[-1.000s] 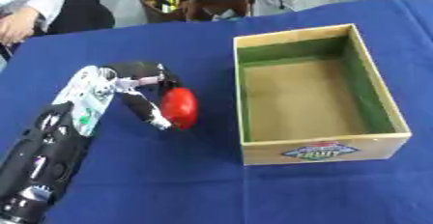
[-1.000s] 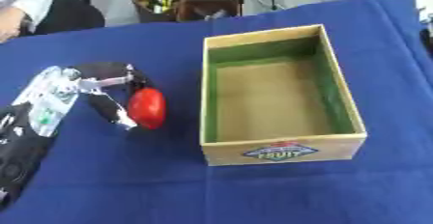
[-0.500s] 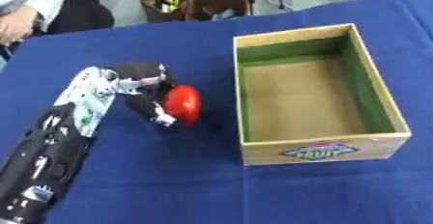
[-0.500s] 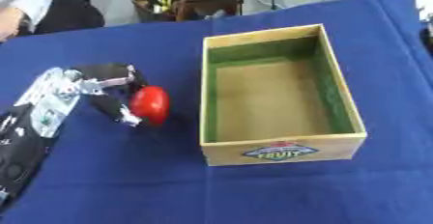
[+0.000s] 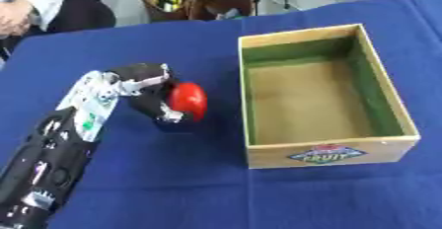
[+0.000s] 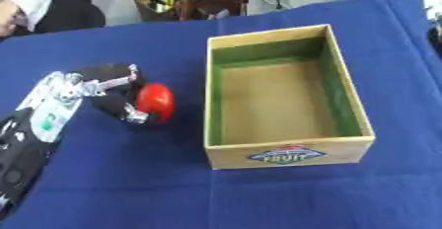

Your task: Pick up objects on the table and place them in the box.

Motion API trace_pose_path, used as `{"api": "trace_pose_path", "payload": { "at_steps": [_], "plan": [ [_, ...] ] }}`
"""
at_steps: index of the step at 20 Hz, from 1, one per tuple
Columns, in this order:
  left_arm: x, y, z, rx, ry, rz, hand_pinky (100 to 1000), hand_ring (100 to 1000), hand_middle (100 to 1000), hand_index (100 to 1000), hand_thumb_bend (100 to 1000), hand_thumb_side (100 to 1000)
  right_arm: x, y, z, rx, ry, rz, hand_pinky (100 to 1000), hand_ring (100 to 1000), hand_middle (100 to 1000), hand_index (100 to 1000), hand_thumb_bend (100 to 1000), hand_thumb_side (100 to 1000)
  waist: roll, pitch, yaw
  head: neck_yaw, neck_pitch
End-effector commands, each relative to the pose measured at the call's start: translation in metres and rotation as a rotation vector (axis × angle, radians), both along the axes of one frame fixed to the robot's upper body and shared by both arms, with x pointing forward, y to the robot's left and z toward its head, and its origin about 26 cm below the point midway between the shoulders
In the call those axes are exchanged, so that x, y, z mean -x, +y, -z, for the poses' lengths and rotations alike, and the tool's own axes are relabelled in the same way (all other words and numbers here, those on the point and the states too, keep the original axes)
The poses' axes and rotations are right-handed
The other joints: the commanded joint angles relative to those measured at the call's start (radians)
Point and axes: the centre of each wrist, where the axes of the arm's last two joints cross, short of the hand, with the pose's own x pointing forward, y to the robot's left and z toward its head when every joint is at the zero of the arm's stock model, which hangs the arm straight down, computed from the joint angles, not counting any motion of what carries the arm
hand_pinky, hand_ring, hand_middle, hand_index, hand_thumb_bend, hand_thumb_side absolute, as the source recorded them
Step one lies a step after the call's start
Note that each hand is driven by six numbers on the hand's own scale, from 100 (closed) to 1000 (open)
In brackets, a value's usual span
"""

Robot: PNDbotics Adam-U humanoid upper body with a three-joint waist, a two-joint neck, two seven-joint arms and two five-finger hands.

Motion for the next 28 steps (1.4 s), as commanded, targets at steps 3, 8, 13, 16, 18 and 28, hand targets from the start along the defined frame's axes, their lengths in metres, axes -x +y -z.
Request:
{"api": "trace_pose_path", "payload": {
  "at_steps": [3,8,13,16,18,28],
  "plan": [
    [0.003,0.002,-0.014,-0.025,-0.055,0.001,412,424,324,525,376,802,0.005,0.000,-0.009,-0.002,-0.038,-0.005,905,918,562,706,100,672,-0.008,-0.021,0.004,-0.003,-0.013],
    [0.007,0.004,-0.024,-0.013,-0.123,-0.007,403,402,306,505,258,806,0.005,0.000,-0.009,-0.003,-0.038,-0.004,905,918,562,706,100,671,-0.008,-0.021,0.005,-0.006,-0.014],
    [0.014,0.004,-0.040,0.012,-0.221,-0.008,375,406,298,503,159,821,0.005,0.000,-0.009,-0.006,-0.041,-0.004,903,917,563,706,100,671,-0.009,-0.023,0.005,-0.008,-0.016],
    [0.019,0.003,-0.050,0.035,-0.290,-0.005,357,405,294,500,125,833,0.005,0.000,-0.010,-0.010,-0.046,-0.007,902,916,564,706,100,671,-0.010,-0.024,0.005,-0.008,-0.018],
    [0.022,0.001,-0.056,0.054,-0.332,0.005,345,396,288,492,112,843,0.005,0.001,-0.011,-0.013,-0.051,-0.009,901,915,564,706,100,670,-0.009,-0.025,0.004,-0.007,-0.020],
    [0.030,-0.015,-0.088,0.172,-0.487,0.072,281,354,265,456,134,839,0.006,0.008,-0.019,-0.027,-0.088,-0.044,892,907,568,706,100,670,-0.006,-0.024,-0.014,0.004,-0.021]
  ]
}}
